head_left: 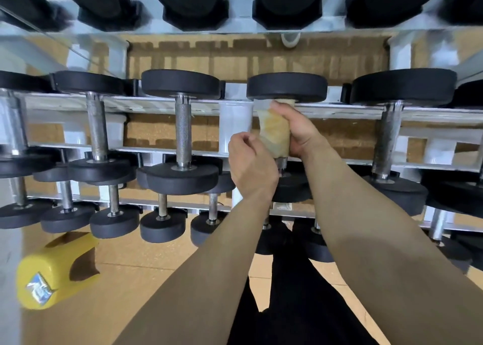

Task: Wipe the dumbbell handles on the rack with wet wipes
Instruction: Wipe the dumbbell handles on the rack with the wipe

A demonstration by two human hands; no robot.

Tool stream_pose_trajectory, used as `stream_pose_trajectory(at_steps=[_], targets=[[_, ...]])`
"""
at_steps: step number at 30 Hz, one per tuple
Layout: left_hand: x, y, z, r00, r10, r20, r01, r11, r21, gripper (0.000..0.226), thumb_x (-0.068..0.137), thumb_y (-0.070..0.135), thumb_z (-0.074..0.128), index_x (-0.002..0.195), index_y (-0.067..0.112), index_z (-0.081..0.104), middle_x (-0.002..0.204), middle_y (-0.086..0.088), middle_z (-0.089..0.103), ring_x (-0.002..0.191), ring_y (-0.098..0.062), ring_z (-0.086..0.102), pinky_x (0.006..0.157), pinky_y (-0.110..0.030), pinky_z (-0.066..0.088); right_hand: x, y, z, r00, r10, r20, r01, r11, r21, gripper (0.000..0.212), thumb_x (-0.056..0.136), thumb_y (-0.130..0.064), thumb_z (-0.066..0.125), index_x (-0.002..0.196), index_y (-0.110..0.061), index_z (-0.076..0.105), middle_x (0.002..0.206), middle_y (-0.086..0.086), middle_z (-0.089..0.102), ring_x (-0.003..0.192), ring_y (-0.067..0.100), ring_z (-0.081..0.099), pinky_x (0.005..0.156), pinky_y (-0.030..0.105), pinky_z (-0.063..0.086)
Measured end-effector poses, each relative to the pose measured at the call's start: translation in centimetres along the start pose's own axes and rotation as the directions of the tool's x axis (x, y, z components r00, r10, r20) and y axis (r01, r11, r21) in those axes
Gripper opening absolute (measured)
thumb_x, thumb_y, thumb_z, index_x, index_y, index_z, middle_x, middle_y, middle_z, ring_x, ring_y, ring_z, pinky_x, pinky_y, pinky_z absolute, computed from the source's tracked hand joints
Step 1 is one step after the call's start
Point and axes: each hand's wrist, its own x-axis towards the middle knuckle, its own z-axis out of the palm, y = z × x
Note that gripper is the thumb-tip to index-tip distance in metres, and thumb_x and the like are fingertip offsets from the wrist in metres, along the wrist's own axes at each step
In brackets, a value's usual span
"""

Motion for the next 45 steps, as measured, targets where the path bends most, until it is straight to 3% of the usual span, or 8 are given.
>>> stream_pose_trajectory(at_steps=[6,12,20,24,30,36,40,45], targets=[[-0.4,0.6,-0.3,1.000,0.015,-0.004,-0.015,1.000,0.005,0.022,0.106,0.035,0.035,0.105,0.022,0.052,0.107,0.002,0.060,0.100,-0.022,0.056,0.089,-0.042,0.046,-2.2,1.4,-1.1,0.999,-0.032,-0.037,0.021,0.967,-0.253,0.028,0.090,-0.012,0.074,0.115,0.000,0.069,0.103,0.013,0.077,0.096,0.027,0.074,0.078,0.035,0.061],[-0.5,0.7,-0.4,0.999,0.016,-0.040,-0.017,1.000,-0.026,0.022,0.106,0.032,0.036,0.101,0.019,0.053,0.102,0.000,0.059,0.095,-0.022,0.055,0.089,-0.041,0.046,-2.6,2.6,-0.3,0.953,-0.147,-0.266,-0.069,0.748,-0.661,0.041,0.077,-0.031,0.083,0.112,-0.015,0.070,0.103,0.003,0.074,0.095,0.020,0.071,0.087,0.040,0.060],[-0.5,0.7,-0.3,0.999,0.010,-0.048,-0.012,0.999,-0.030,0.027,0.107,0.031,0.035,0.106,0.014,0.055,0.106,-0.001,0.059,0.096,-0.021,0.053,0.089,-0.041,0.044,-0.7,1.1,2.8,0.824,-0.345,-0.449,0.106,0.873,-0.476,0.014,0.081,-0.016,0.077,0.089,-0.010,0.067,0.086,0.003,0.071,0.084,0.020,0.069,0.085,0.039,0.060],[-0.5,0.6,-0.3,0.999,-0.008,-0.044,0.007,1.000,-0.025,0.026,0.107,0.032,0.034,0.103,0.016,0.054,0.102,0.001,0.059,0.093,-0.021,0.051,0.088,-0.040,0.043,-0.4,-0.6,2.2,0.937,-0.243,-0.251,0.195,0.960,-0.201,0.020,0.083,-0.009,0.081,0.101,-0.006,0.072,0.088,0.007,0.074,0.081,0.021,0.069,0.083,0.035,0.060],[-0.5,0.6,-0.4,0.999,0.001,-0.040,-0.001,1.000,-0.017,0.020,0.107,0.033,0.035,0.099,0.023,0.049,0.100,0.006,0.056,0.093,-0.017,0.049,0.086,-0.034,0.040,-1.3,0.4,-0.2,0.996,0.055,0.068,-0.059,0.996,0.064,0.027,0.098,-0.018,0.057,0.078,-0.012,0.075,0.074,0.004,0.072,0.067,0.016,0.071,0.064,0.028,0.059],[-0.6,0.8,-0.5,1.000,0.001,-0.021,-0.002,1.000,-0.003,0.019,0.107,0.032,0.034,0.099,0.022,0.048,0.102,0.007,0.052,0.095,-0.016,0.046,0.087,-0.032,0.037,-2.7,1.6,-0.7,0.998,0.058,-0.027,-0.063,0.970,-0.236,0.020,0.088,-0.005,0.072,0.107,0.001,0.068,0.095,0.013,0.076,0.085,0.023,0.074,0.073,0.032,0.061],[-0.6,1.0,-0.6,1.000,-0.006,-0.019,0.006,1.000,0.000,0.020,0.107,0.033,0.033,0.098,0.022,0.049,0.102,0.004,0.055,0.098,-0.021,0.051,0.091,-0.039,0.042,-3.7,3.0,0.1,0.962,-0.155,-0.226,-0.021,0.781,-0.625,0.024,0.081,-0.012,0.078,0.103,-0.005,0.072,0.096,0.008,0.077,0.090,0.022,0.073,0.078,0.033,0.060],[-0.7,0.9,-0.6,1.000,0.001,-0.021,-0.001,1.000,-0.004,0.023,0.107,0.034,0.032,0.099,0.020,0.050,0.100,0.005,0.054,0.097,-0.021,0.051,0.091,-0.041,0.043,-3.9,2.2,1.2,0.922,-0.171,-0.348,-0.040,0.851,-0.523,0.014,0.083,-0.007,0.074,0.095,-0.005,0.067,0.091,0.013,0.072,0.081,0.023,0.071,0.067,0.034,0.060]])
